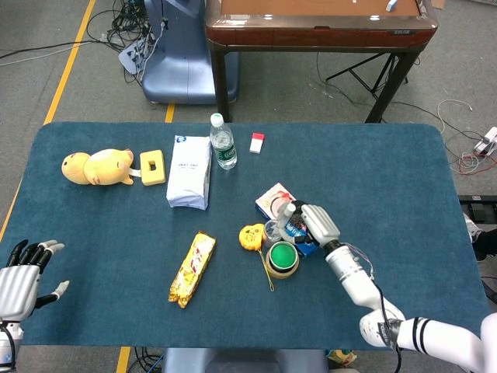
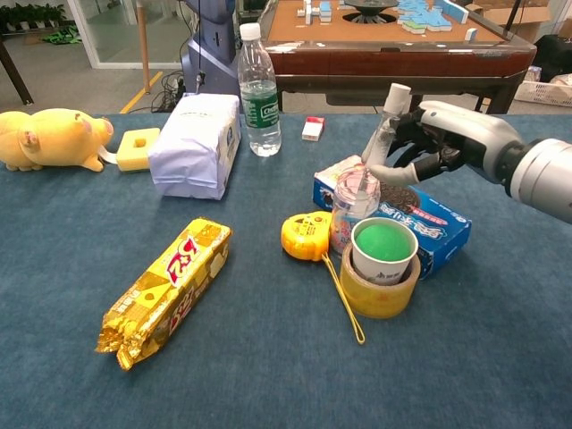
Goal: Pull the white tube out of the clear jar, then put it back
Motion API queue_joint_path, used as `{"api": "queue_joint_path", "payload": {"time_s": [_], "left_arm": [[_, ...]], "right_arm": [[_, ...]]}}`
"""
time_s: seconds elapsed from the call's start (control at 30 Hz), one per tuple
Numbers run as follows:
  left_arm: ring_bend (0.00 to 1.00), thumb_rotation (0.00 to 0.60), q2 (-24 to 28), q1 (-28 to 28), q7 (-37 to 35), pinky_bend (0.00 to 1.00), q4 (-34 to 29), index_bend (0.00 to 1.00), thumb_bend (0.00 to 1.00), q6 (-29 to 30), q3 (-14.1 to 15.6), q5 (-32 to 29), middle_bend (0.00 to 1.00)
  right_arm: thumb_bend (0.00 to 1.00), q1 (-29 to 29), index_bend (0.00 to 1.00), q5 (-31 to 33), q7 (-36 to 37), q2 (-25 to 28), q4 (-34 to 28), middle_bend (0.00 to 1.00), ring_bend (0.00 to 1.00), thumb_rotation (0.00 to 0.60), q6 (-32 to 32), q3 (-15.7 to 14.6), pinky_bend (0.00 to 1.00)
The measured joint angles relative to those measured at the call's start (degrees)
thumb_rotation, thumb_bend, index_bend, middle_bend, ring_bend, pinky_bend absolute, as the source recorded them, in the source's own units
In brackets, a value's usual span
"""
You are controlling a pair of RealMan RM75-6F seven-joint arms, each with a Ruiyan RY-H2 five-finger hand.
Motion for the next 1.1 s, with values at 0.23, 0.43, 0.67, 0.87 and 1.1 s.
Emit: {"api": "queue_joint_path", "payload": {"time_s": [0.23,0.43,0.67,0.87,1.1], "left_arm": [[0.16,0.6,-0.1,-0.3,0.1,0.05,0.0,0.25,0.24,-0.3,-0.1,0.1,0.21],[0.16,0.6,0.1,-0.7,0.0,0.05,0.1,0.25,0.24,-0.6,-0.5,-0.2,0.21],[0.16,0.6,-0.1,-1.2,0.2,0.05,0.1,0.25,0.24,-0.9,-0.8,-0.1,0.21],[0.16,0.6,-0.4,-1.6,0.6,0.05,0.0,0.25,0.24,-1.3,-0.9,-0.1,0.21],[0.16,0.6,-0.7,-1.8,1.3,0.05,-0.6,0.25,0.24,-1.0,-0.9,0.3,0.21]], "right_arm": [[0.32,-1.0,0.33,-0.5,0.5,1.2,-1.3,0.24,0.19,0.6,1.3,-0.2,0.26],[0.31,-3.5,0.32,-2.1,-0.5,3.6,-3.3,0.23,0.19,0.6,6.7,-0.3,0.26],[0.31,-9.9,0.32,-3.4,-9.9,7.9,-6.6,0.26,0.19,0.6,18.4,-1.9,0.26],[0.32,-16.7,0.32,-3.2,-19.4,14.8,-12.0,0.26,0.19,0.6,25.8,-4.4,0.26],[0.31,-23.5,0.32,-1.3,-22.9,21.1,-17.6,0.26,0.19,0.6,30.5,-7.0,0.26]]}}
